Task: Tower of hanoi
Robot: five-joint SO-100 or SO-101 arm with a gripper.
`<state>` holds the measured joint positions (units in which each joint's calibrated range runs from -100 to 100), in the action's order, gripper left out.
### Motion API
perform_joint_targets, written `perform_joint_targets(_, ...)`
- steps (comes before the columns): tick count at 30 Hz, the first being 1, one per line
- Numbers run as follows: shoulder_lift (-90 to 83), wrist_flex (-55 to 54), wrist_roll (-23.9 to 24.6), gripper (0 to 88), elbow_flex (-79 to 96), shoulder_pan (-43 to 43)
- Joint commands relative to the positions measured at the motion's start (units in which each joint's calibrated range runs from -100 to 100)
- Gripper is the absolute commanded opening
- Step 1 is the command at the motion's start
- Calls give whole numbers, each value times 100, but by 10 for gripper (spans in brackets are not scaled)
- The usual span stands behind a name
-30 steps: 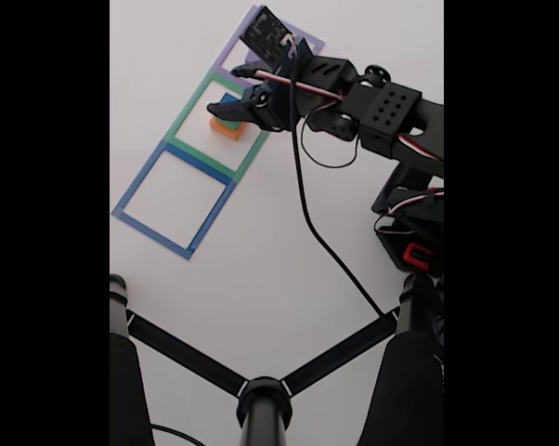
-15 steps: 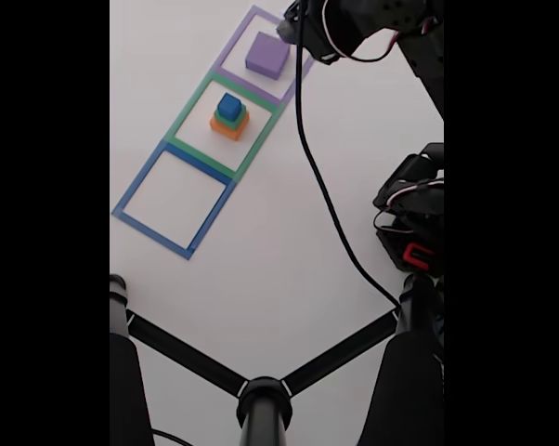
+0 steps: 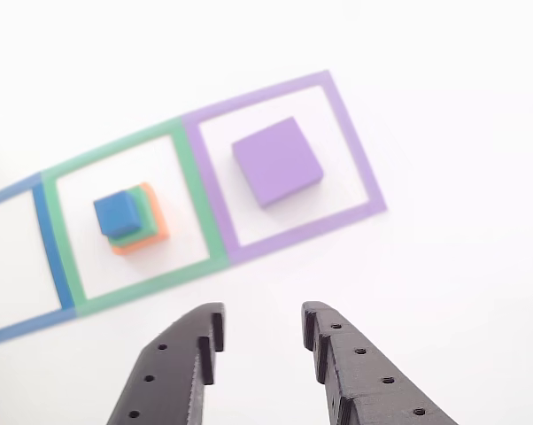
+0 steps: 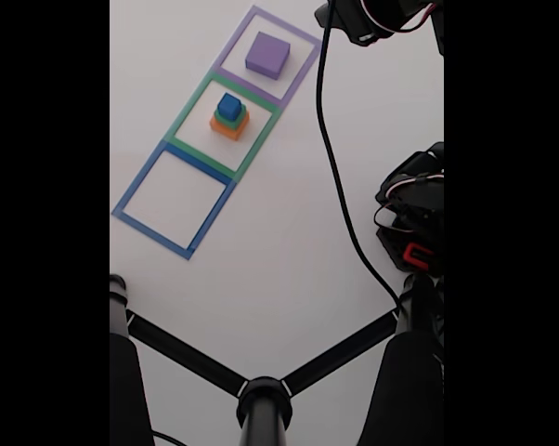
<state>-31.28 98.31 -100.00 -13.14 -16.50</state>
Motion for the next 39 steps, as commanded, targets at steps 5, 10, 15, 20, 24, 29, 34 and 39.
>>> perform_joint_targets(5, -662, -1491, 0, 236, 1809, -184)
perform_joint_targets(10, -1479, -3352, 0, 281, 4072, -398)
perform_joint_targets(15, -1904, -4793, 0, 305, 5608, -436)
perform_joint_targets(20, -1888, -6193, 0, 323, 6653, -405)
perform_joint_targets(24, -1736, -7513, 0, 330, 7598, -474)
perform_joint_targets(29, -1263, -9148, 0, 338, 8515, -649)
perform_joint_targets(34, -582, -10426, 0, 355, 8906, -748)
perform_joint_targets(39, 211, -11673, 0, 365, 9188, -741)
